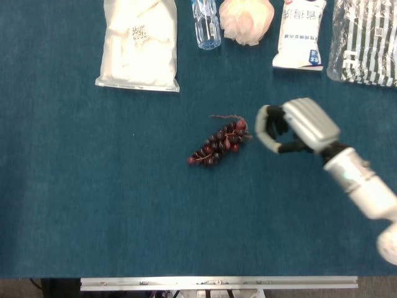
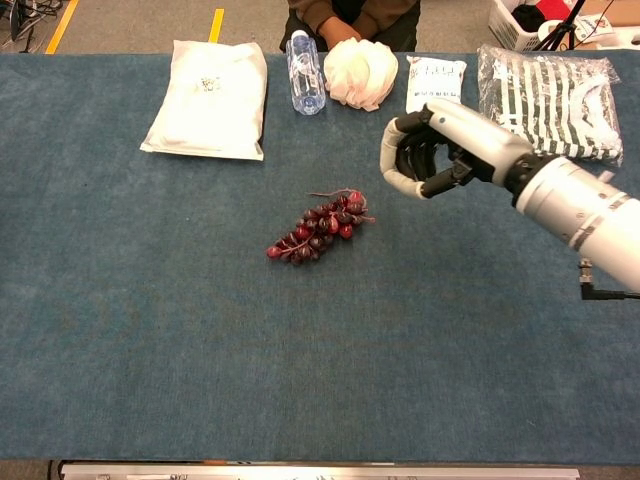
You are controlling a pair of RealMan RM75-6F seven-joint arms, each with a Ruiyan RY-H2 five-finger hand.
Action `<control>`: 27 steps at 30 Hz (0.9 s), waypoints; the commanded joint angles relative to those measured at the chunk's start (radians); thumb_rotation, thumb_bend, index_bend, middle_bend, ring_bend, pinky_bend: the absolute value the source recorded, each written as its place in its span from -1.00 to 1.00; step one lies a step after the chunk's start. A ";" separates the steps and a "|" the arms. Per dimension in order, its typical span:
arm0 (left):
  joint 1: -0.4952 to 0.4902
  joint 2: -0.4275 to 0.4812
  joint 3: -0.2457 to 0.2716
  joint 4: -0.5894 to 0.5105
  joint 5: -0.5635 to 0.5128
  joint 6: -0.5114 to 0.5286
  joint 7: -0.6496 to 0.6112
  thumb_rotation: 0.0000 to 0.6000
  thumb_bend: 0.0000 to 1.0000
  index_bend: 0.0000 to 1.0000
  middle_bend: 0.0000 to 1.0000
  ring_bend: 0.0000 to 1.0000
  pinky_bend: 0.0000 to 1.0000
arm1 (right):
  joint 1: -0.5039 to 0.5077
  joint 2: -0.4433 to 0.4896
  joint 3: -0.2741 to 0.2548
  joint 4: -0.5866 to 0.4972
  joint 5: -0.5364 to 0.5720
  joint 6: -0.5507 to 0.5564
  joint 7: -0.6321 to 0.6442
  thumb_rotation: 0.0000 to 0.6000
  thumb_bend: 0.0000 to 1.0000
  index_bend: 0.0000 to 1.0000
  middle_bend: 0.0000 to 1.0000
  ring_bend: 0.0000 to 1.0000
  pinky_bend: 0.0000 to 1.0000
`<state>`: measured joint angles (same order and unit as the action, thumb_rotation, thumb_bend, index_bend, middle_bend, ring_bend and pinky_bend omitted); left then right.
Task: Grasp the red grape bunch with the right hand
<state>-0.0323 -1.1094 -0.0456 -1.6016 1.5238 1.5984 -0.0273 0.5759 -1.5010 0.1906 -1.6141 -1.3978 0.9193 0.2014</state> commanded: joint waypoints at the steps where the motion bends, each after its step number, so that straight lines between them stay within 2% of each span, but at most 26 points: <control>1: 0.005 0.002 0.000 0.001 -0.001 0.006 -0.008 1.00 -0.49 -0.37 -0.38 -0.54 -0.65 | 0.053 -0.109 0.034 0.088 0.056 -0.047 0.085 1.00 -0.23 0.78 0.80 0.73 0.56; 4: 0.010 0.004 0.000 0.004 -0.005 0.007 -0.014 1.00 -0.49 -0.37 -0.38 -0.54 -0.65 | 0.084 -0.170 0.039 0.142 0.082 -0.083 0.115 1.00 -0.23 0.83 0.86 0.82 0.66; 12: 0.014 0.007 0.000 0.007 -0.008 0.005 -0.020 1.00 -0.49 -0.36 -0.38 -0.54 -0.65 | 0.137 -0.286 0.066 0.236 0.135 -0.128 0.175 1.00 -0.23 0.87 0.87 0.85 0.66; 27: 0.024 0.015 -0.002 0.019 -0.012 0.008 -0.041 1.00 -0.49 -0.36 -0.38 -0.54 -0.65 | 0.175 -0.367 0.043 0.307 0.155 -0.169 0.172 1.00 -0.23 0.88 0.88 0.86 0.66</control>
<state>-0.0080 -1.0941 -0.0479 -1.5822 1.5117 1.6061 -0.0680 0.7501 -1.8645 0.2377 -1.3109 -1.2441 0.7530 0.3757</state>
